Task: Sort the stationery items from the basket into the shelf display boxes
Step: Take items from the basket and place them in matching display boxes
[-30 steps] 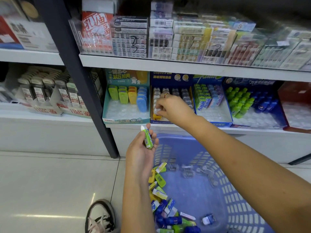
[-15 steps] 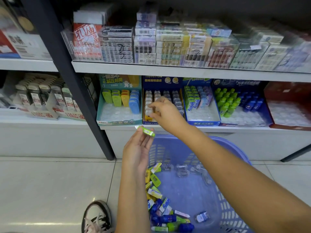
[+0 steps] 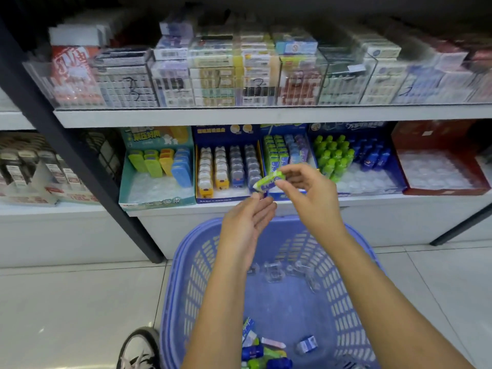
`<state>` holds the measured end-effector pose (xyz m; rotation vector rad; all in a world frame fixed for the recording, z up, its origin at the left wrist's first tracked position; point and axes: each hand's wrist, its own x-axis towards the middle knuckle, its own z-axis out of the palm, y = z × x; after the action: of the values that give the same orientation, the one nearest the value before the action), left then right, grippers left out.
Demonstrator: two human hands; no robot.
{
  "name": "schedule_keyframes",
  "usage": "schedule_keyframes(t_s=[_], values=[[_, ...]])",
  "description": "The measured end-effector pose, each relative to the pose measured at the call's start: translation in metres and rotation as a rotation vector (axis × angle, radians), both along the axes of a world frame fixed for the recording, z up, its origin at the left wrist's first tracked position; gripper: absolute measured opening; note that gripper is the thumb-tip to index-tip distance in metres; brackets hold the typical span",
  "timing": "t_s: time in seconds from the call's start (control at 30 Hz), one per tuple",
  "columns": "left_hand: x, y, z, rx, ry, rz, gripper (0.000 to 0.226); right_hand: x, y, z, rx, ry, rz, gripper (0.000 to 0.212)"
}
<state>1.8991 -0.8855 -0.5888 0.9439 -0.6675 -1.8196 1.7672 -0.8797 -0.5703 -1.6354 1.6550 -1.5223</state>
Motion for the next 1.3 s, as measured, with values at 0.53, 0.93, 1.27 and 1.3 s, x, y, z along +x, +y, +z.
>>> schedule_keyframes(t_s=[0.53,0.93,1.27,1.3], values=[[-0.045,-0.034,-0.035,-1.065,-1.570,-0.437,0.066,-0.069,-0.099,-0.002,0.341,0.505,0.019,0.024],[-0.004,-0.010,-0.065,-0.922,-1.235,-0.274,0.028,-0.045,-0.026,-0.028,0.565,0.422,0.071,0.020],[0.064,-0.009,-0.194,-0.435,-1.709,-1.102,0.094,-0.037,0.086,-0.186,1.759,0.625,0.517,0.056],[0.065,-0.011,-0.200,-0.433,-1.720,-1.128,0.100,-0.037,0.089,-0.194,1.803,0.593,0.539,0.049]])
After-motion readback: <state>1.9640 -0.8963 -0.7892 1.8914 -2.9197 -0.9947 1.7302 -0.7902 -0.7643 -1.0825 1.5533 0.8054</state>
